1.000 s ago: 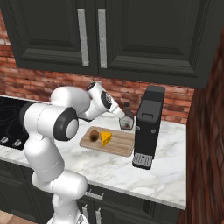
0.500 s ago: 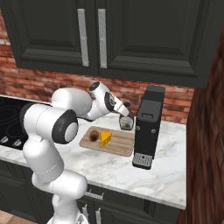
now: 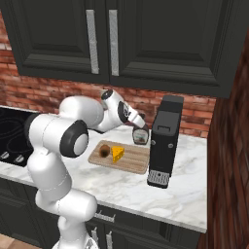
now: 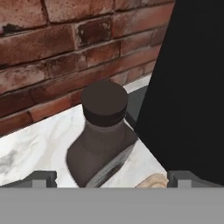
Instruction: Retrieve the reheated potato from the microwave, then place the potato, cheese, and condiment on the cutting board.
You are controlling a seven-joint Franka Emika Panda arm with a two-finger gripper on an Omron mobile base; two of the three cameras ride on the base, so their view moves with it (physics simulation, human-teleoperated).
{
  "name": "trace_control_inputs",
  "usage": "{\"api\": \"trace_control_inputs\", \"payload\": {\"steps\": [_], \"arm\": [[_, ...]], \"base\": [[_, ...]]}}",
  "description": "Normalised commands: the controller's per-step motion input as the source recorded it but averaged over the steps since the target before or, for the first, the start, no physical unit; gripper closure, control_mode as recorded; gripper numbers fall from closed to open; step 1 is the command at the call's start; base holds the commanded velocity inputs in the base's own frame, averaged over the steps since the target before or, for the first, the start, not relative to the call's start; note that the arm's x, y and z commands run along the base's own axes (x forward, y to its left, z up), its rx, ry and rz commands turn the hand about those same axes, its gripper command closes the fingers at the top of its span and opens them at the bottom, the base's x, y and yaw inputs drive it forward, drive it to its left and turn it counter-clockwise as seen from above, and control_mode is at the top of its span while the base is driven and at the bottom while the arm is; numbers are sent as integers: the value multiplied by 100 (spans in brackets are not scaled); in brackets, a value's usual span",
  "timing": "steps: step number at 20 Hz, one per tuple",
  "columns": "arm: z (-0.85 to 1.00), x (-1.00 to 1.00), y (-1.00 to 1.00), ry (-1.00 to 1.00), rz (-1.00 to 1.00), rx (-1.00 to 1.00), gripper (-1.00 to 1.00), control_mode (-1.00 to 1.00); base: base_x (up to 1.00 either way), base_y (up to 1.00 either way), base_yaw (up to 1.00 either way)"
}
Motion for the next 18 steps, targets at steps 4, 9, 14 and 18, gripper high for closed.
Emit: {"api": "trace_control_inputs", "payload": {"steps": [4,9,14,18], "arm": [[-12,16,-9,-3,2,0,-100,-100],[-7,3,-19,-4,5,0,-100,-100],[-3,1,-10,-3,4,0,-100,-100],[0,9,-9,-2,5,0,-100,-100]], "base": [[0,0,0],[0,0,0],[0,0,0],[0,0,0]]}}
